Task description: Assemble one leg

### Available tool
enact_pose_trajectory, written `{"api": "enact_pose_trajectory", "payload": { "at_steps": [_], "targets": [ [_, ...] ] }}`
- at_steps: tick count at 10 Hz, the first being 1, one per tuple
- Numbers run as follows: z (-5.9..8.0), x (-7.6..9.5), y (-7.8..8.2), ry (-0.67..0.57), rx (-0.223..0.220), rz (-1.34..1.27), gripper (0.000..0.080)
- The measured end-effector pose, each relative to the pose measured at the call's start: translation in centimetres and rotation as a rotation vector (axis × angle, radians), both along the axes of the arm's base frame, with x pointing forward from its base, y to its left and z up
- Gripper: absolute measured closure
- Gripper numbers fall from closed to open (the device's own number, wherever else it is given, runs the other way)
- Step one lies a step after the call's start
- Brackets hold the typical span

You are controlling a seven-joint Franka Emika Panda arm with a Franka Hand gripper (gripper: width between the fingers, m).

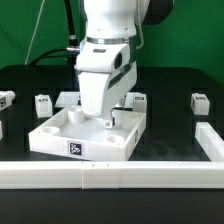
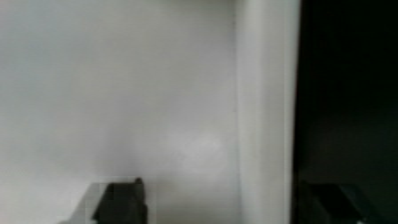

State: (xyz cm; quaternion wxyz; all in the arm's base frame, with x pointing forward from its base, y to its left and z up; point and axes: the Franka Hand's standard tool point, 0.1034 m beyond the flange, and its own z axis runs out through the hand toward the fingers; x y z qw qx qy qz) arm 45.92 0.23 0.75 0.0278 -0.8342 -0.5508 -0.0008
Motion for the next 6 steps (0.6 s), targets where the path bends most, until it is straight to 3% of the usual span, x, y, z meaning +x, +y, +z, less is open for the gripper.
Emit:
{"api": "enact_pose_trajectory", "payload": {
  "at_steps": [1,2,3,6],
  "targets": [
    [-0.01,-0.01,0.00,0.001,0.000,0.000,0.0427],
    [-0.01,-0.02,0.00,0.001,0.000,0.000,0.0625],
    [0.05,0.07,0.02,-0.002,0.000,0.001,0.0742],
    [0.08,0.13,0.02,-0.005,0.000,0.000,0.0742]
  ]
}}
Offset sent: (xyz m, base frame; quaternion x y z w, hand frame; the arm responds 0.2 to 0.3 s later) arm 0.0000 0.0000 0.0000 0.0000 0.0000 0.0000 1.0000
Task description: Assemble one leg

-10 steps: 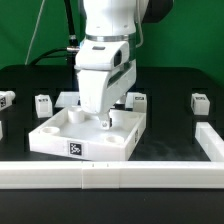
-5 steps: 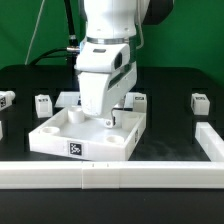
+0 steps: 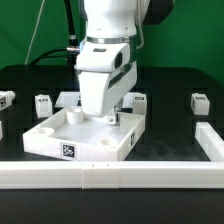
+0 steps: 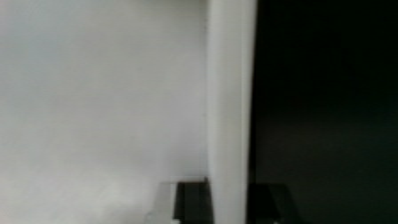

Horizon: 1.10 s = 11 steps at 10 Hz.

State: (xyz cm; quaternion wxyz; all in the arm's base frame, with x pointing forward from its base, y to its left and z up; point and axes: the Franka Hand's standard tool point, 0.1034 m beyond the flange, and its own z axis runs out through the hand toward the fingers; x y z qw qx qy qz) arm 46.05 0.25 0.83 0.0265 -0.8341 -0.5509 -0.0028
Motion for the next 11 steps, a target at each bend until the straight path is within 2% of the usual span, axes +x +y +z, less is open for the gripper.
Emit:
{"api": "enact_pose_trajectory", "payload": {
  "at_steps": [3,4,7,11],
  "targets": [
    [0.1,0.1,-0.1,-0.002,-0.001,0.027,0.0742],
    [0.2,0.3,-0.2,-0.008,-0.003,0.115,0.0742],
    [0.0,0.6,1.1,-0.013,-0.016,0.280,0.0742],
    [0.0,0.6,0.9,-0.013,-0.016,0.275,0.0741]
  ]
}}
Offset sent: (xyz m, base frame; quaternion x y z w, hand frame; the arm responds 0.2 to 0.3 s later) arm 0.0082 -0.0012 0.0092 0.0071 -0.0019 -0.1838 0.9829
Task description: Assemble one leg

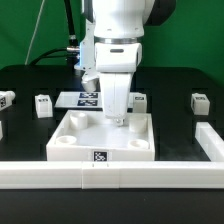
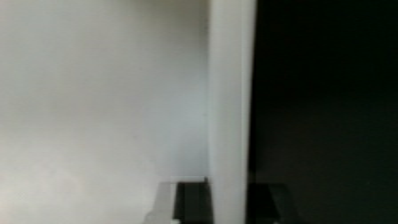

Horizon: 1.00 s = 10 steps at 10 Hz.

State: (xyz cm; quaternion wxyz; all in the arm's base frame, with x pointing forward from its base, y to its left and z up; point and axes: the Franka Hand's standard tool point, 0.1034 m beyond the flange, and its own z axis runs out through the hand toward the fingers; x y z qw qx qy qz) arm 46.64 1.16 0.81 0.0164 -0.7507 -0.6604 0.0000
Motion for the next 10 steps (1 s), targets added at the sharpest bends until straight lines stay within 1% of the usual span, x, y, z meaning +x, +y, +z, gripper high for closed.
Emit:
{"api": "enact_pose_trajectory", "payload": {
  "at_steps": [1,2,4,6,9,10],
  "targets": [
    [0.0,0.0,0.0,0.000,0.000,0.001,0.0741],
    [0.0,0.1,0.5,-0.001,0.003,0.046,0.0741],
    [0.0,0.7,2.7,-0.010,0.019,0.079,0.0741],
    [0.0,1.9,5.1,-0.018,0.034,0.103,0.0741],
    [0.0,3.7,7.4,-0.033,0.046,0.106,0.0741],
    [0.0,3.7,7.5,-0.030,0.046,0.098,0.0741]
  ]
}}
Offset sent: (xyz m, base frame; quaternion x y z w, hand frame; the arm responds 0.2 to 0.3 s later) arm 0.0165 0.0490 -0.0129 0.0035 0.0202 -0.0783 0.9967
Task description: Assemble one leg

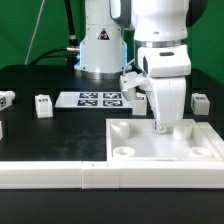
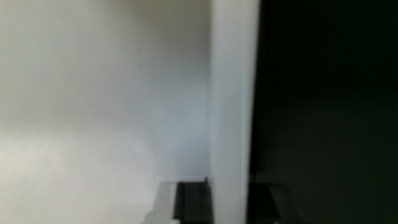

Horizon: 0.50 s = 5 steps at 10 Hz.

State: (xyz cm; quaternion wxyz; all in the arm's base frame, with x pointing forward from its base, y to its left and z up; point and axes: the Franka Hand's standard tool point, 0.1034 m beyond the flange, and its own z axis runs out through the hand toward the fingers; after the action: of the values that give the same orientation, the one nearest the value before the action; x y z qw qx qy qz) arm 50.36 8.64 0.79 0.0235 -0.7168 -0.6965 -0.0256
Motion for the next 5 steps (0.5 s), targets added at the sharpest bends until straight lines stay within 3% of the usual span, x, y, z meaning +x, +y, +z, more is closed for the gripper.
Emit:
{"api": "enact_pose_trajectory", "payload": {
  "at_steps": [3,4,5],
  "targets": [
    [-0.02,-0.01,-0.06,0.000,0.000,-0.002,0.0737],
    [-0.02,-0.02,-0.09,0.000,0.000,-0.002,0.0485],
    [-0.02,-0.02,-0.11,0.000,0.000,-0.002,0.0485]
  ]
}}
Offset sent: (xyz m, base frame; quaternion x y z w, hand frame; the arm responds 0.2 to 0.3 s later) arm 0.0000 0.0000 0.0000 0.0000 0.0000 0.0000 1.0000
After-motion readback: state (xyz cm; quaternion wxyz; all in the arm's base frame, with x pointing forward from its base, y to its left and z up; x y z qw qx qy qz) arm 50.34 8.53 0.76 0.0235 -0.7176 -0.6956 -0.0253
